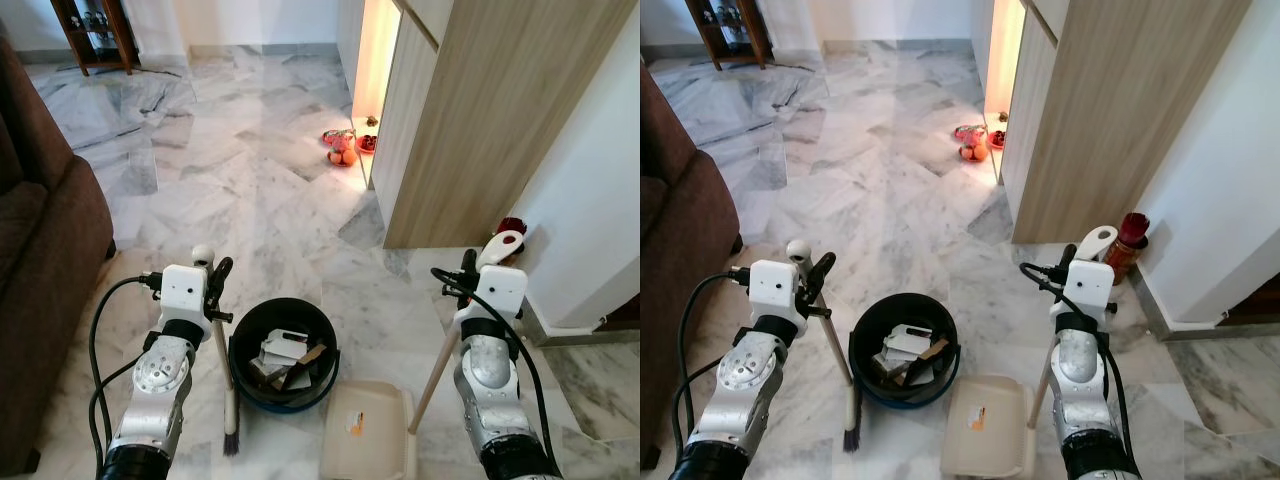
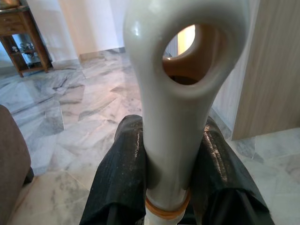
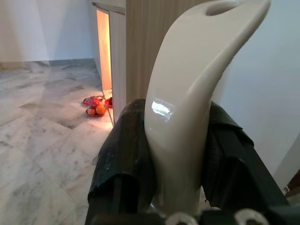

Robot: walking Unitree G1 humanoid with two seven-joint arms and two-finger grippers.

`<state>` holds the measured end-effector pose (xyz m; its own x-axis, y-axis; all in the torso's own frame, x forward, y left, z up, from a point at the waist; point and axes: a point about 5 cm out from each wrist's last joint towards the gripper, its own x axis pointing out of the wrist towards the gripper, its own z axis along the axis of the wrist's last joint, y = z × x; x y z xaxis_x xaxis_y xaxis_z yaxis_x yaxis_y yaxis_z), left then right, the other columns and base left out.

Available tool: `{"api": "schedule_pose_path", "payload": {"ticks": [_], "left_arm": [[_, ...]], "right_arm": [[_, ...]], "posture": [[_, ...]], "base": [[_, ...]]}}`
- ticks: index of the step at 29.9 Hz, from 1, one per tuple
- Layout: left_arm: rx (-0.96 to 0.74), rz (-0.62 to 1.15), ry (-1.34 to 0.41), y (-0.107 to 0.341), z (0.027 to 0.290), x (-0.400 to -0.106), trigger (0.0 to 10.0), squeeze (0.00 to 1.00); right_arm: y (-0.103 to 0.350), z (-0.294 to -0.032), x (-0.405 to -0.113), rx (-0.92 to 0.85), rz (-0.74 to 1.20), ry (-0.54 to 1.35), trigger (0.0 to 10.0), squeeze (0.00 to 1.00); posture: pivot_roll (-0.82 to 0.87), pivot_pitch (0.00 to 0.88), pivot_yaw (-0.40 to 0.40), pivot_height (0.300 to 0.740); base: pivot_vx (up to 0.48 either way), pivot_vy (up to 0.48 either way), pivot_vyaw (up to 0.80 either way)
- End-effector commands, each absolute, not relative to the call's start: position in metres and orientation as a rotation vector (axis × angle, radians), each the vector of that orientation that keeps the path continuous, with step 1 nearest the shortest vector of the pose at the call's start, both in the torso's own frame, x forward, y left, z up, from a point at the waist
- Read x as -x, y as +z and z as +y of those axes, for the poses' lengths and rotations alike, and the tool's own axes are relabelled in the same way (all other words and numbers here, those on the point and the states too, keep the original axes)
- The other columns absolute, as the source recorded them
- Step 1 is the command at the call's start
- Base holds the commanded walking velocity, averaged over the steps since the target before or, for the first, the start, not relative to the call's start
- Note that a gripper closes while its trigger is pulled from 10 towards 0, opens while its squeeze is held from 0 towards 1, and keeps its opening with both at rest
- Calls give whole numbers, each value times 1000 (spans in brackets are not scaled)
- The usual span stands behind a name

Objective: Sweep floor

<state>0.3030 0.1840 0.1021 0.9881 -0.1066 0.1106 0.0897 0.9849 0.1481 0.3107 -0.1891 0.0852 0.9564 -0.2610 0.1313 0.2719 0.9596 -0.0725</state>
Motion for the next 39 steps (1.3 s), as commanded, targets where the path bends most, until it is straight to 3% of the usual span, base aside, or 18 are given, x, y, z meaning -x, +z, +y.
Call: {"api": "schedule_pose_path", "payload": {"ticks": [1,26,39], "left_arm": [[-145,-173,-106,113,185,-307,10000,0],[-164,-208,-77,123,188,-312,10000,0],[-162,-206,-76,121,186,-309,10000,0]], "right_arm": [[92,-187,-314,83,-160,-267,10000,0],[102,-177,-327,67,-176,-206,10000,0],[98,-179,-325,67,-160,-203,10000,0]], "posture": [[-170,31,14,740],[-68,101,-20,740],[-68,115,-30,740]], "base": [[0,0,0],[0,0,0],[-256,0,0]]}}
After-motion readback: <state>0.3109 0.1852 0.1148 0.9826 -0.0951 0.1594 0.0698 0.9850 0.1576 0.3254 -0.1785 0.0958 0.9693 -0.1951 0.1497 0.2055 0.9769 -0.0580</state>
